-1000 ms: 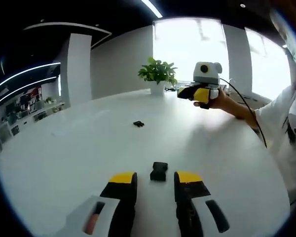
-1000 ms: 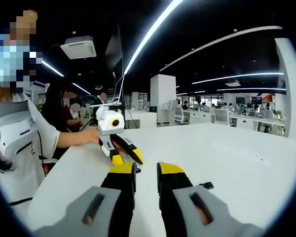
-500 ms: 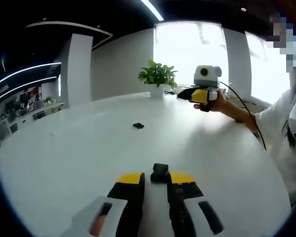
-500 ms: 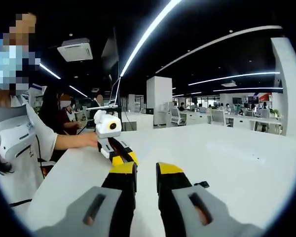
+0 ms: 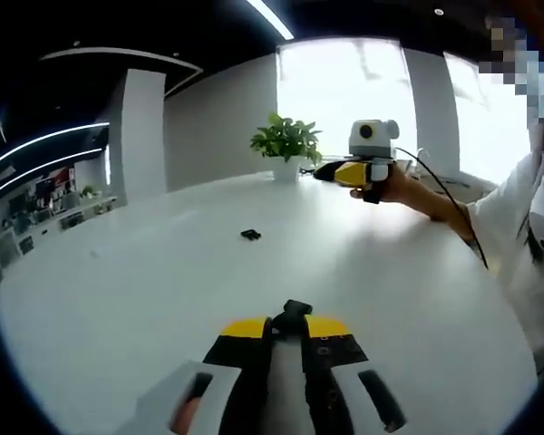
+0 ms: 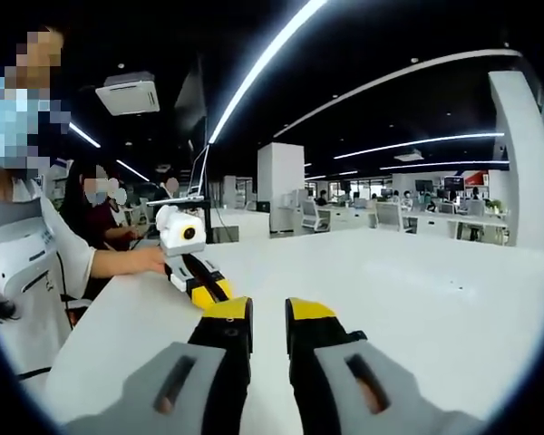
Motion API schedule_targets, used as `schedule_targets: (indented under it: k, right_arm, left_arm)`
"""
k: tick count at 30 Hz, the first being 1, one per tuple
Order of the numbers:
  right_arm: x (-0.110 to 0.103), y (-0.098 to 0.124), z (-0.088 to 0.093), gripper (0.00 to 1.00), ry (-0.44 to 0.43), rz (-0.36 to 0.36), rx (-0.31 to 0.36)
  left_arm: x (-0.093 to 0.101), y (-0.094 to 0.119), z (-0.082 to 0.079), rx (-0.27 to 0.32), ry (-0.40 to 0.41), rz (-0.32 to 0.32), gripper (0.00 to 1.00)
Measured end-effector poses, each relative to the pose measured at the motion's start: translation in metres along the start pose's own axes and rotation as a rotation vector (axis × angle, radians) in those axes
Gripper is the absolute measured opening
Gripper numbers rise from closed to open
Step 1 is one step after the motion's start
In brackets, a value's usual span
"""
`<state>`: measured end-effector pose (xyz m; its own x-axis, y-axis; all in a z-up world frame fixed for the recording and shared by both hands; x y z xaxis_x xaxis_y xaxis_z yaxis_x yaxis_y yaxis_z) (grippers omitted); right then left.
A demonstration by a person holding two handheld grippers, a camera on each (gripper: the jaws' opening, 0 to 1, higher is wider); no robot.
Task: Snap the two parts of the plastic buckle together until the buckle closes and remains connected.
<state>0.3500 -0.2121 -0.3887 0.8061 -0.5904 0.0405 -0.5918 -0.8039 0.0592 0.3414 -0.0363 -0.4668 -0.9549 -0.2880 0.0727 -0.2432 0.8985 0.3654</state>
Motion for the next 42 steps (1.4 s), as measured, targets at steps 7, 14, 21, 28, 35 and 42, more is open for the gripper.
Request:
schedule_targets:
  k: [7,14,21,28,35,42]
  right_arm:
    - [0.023,0.000,0.017,0.15,0.020,0.101,-0.079]
    - [0.032,-0.016,0.034,0.23,0.141,0.064,-0.171]
    - [0.068,-0.037,0.059,0.34,0.000,0.051,-0.251]
    - [0.086,-0.057,0.065,0.36,0.002,0.128,-0.250]
    - [0.082,-0.064,0.079,0.36,0.015,0.158,-0.339]
    - [0.076,-0.060,0.076,0.24,0.011,0.158,-0.344]
  left_arm:
    - [0.002,0.010,-0.007,0.043,0.012,-0.034,0.12]
    - [0.004,0.010,-0.005,0.035,0.034,-0.040,0.12]
    - [0.000,0.018,-0.005,0.060,0.059,-0.075,0.12]
    - [-0.003,0.021,-0.008,0.090,0.089,-0.117,0.12]
    - [0.003,0.018,-0.008,0.087,0.088,-0.103,0.12]
    - [0.006,0.015,-0.007,0.084,0.100,-0.093,0.12]
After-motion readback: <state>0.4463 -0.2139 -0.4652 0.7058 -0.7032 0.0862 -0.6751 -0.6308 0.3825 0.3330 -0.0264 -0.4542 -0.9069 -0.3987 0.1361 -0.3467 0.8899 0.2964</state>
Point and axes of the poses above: the point that each gripper's makers call its tool centre point, and the gripper's own axes: y roughly backward along the fingers, x roughly to its right, z roughly out of its underside, the point moved 2 cm from there along y, roughly backward along the fingers, and after that the axes turned 5 degrees about z, right-handed, at the moved point
